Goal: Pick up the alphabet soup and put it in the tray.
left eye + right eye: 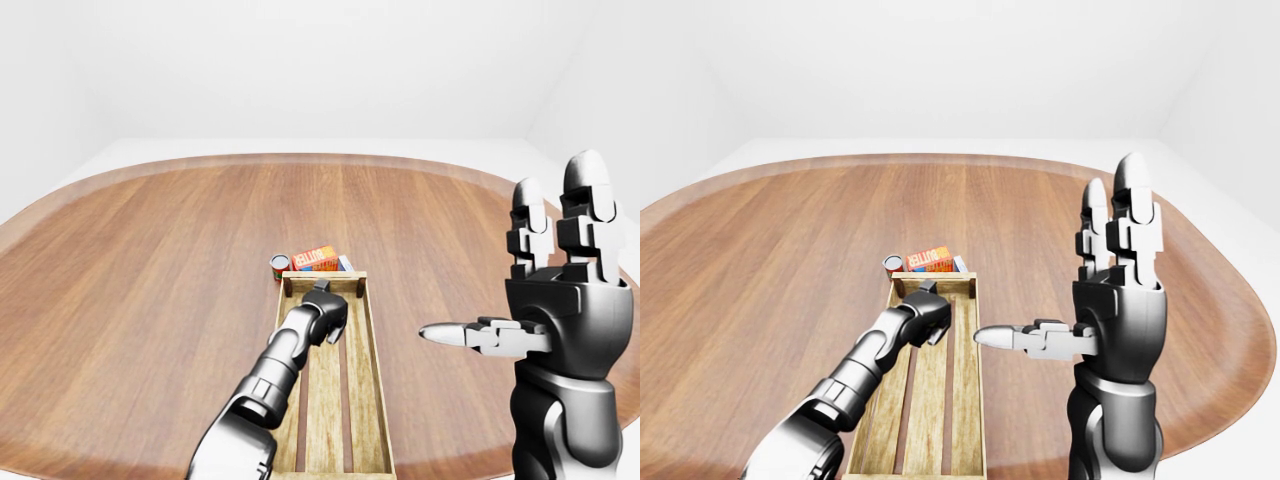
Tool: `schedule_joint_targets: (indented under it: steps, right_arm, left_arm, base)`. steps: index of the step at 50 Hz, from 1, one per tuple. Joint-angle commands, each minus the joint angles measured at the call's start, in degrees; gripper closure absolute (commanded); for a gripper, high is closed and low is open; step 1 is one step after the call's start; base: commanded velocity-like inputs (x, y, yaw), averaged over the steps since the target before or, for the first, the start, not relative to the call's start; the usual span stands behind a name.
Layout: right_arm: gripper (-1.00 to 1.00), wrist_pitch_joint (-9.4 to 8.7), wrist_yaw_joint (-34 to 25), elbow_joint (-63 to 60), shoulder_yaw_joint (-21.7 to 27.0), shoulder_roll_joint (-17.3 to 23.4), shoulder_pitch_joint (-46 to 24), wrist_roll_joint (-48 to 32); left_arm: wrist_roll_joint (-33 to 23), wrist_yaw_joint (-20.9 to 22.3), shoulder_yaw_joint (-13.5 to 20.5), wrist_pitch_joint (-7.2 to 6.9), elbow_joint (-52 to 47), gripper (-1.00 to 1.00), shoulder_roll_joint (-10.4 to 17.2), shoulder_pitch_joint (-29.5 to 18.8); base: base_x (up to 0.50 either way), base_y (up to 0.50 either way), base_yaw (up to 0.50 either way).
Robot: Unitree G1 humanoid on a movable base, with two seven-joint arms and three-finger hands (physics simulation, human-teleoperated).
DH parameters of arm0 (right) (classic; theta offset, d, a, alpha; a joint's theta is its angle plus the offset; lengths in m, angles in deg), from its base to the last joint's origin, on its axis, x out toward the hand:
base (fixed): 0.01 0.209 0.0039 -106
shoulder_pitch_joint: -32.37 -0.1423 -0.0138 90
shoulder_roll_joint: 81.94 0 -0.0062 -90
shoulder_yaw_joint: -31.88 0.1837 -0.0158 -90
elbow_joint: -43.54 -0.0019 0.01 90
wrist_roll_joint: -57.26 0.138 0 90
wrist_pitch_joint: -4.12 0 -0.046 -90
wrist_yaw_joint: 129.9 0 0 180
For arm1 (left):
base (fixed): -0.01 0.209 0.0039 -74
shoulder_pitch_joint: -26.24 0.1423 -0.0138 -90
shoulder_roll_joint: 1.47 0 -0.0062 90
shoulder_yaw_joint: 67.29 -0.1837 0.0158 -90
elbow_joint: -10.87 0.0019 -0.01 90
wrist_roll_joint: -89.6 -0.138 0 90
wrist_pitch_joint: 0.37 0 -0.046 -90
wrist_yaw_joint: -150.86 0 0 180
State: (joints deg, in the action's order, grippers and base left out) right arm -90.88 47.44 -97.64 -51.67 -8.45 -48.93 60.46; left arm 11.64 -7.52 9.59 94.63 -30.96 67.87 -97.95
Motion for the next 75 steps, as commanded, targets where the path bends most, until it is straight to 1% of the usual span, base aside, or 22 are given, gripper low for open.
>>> schedule_joint_targets:
  steps: [1,6,25,29,30,31,36,39,41,47,53,54,57,61,65,67,68,70,71,72,73,75]
  right_arm:
    - [-0.98,0.0,-0.1,-0.3,0.1,0.0,-0.1,0.1]
    - [-0.98,0.0,0.0,0.0,-0.3,0.0,-0.1,-0.1]
    - [-0.98,0.0,0.0,0.4,-0.1,0.1,-0.1,0.2]
    - [-0.98,0.0,-0.1,0.5,0.0,0.1,-0.1,0.3]
    - [-0.98,0.0,-0.1,0.4,0.0,0.1,-0.1,0.3]
    - [-0.98,0.0,-0.1,0.4,0.0,0.1,-0.1,0.3]
    - [-0.98,0.0,-0.1,0.5,-0.2,0.1,-0.1,0.2]
    - [-0.98,0.0,0.0,0.5,-0.3,0.1,0.0,0.1]
    - [-0.98,0.0,0.0,0.4,-0.5,0.0,0.0,-0.1]
    - [-0.98,0.0,0.2,0.5,-0.8,0.0,-0.1,-0.2]
    - [-0.98,0.0,0.2,0.7,-0.9,0.1,-0.1,-0.2]
    - [-0.98,0.0,0.2,0.6,-0.9,0.1,-0.1,-0.2]
    - [-0.98,0.0,0.2,0.8,-0.9,0.1,-0.1,-0.2]
    - [-0.98,0.0,0.1,1.0,-0.9,0.1,-0.1,-0.2]
    - [-0.98,0.0,0.1,1.0,-0.8,0.1,-0.1,-0.2]
    - [-0.98,0.0,0.1,1.0,-0.8,0.1,0.0,-0.2]
    - [-0.98,0.0,0.1,1.1,-0.9,0.1,0.0,-0.2]
    - [-0.98,0.0,0.1,1.1,-0.9,0.1,0.0,-0.2]
    - [-0.98,0.0,0.1,1.1,-0.9,0.1,0.0,-0.2]
    - [-0.98,0.0,0.1,1.1,-0.9,0.1,0.0,-0.2]
    - [-0.98,0.0,0.1,1.1,-0.9,0.1,0.0,-0.2]
    - [-0.98,0.0,0.3,1.5,-0.9,0.2,0.1,-0.9]
  left_arm:
    - [-0.8,-8.0,-0.4,0.0,8.3,1.0,-0.8,-3.2]
    - [-0.5,-7.1,-0.4,0.0,7.2,0.99,-1.1,-2.5]
    - [-1.1,-8.9,-1.0,0.0,10.5,0.99,-2.2,-3.1]
    - [-0.7,-7.3,-0.7,0.0,10.3,0.95,-2.5,-3.1]
    - [-0.6,-7.3,-0.8,0.0,9.8,0.6,-2.4,-3.0]
    - [-0.9,-6.7,-0.9,0.0,9.1,-1.0,-2.3,-2.7]
    - [0.4,-4.7,-0.2,0.0,6.0,-1.0,-2.2,-2.9]
    - [-0.2,-6.2,-0.5,0.0,6.1,-1.0,-1.4,-4.0]
    - [1.5,-4.8,0.7,0.0,5.4,-1.0,-1.6,-4.4]
    - [0.8,-5.7,0.1,0.0,5.5,-1.0,-0.9,-4.7]
    - [1.8,-4.6,0.8,0.0,4.4,-1.0,-0.7,-5.6]
    - [2.7,-3.5,1.5,0.0,2.7,-1.0,-0.6,-5.8]
    - [7.2,2.9,3.6,0.0,-6.2,-1.0,-0.2,-6.5]
    - [12.4,9.4,5.1,0.0,-16.1,-1.0,0.3,-7.7]
    - [16.4,14.4,5.6,0.0,-24.5,-1.0,0.8,-8.0]
    - [17.6,15.6,5.6,0.0,-27.7,-1.0,1.3,-8.2]
    - [18.6,17.4,5.9,0.0,-30.0,-1.0,1.2,-8.3]
    - [18.9,17.5,5.7,0.0,-30.3,-1.0,1.3,-8.3]
    - [20.5,18.4,7.0,-0.24,-34.3,-1.0,1.7,-9.8]
    - [21.0,18.4,6.9,-0.79,-34.8,-1.0,2.1,-10.2]
    - [21.1,18.4,6.8,-0.91,-34.9,-1.0,2.2,-10.2]
    - [21.0,18.4,7.1,-1.05,-35.2,-1.0,3.6,-11.3]
  base:
    - [0.0,0.0,0.0]
    - [0.0,0.0,0.0]
    - [0.0,0.0,0.0]
    - [0.0,0.0,0.0]
    - [0.0,0.0,0.0]
    - [0.0,0.0,0.0]
    - [0.0,0.0,0.0]
    - [0.0,0.0,0.0]
    - [0.0,0.0,0.0]
    - [0.0,0.0,0.0]
    - [0.0,0.0,0.0]
    - [0.0,0.0,0.0]
    - [0.0,0.0,0.0]
    - [0.0,0.0,0.0]
    - [0.0,0.0,0.0]
    - [0.0,0.0,0.0]
    - [0.0,0.0,0.0]
    - [0.0,0.0,0.0]
    - [0.0,0.0,0.0]
    - [0.0,0.0,0.0]
    - [0.0,0.0,0.0]
    - [0.0,0.0,0.0]
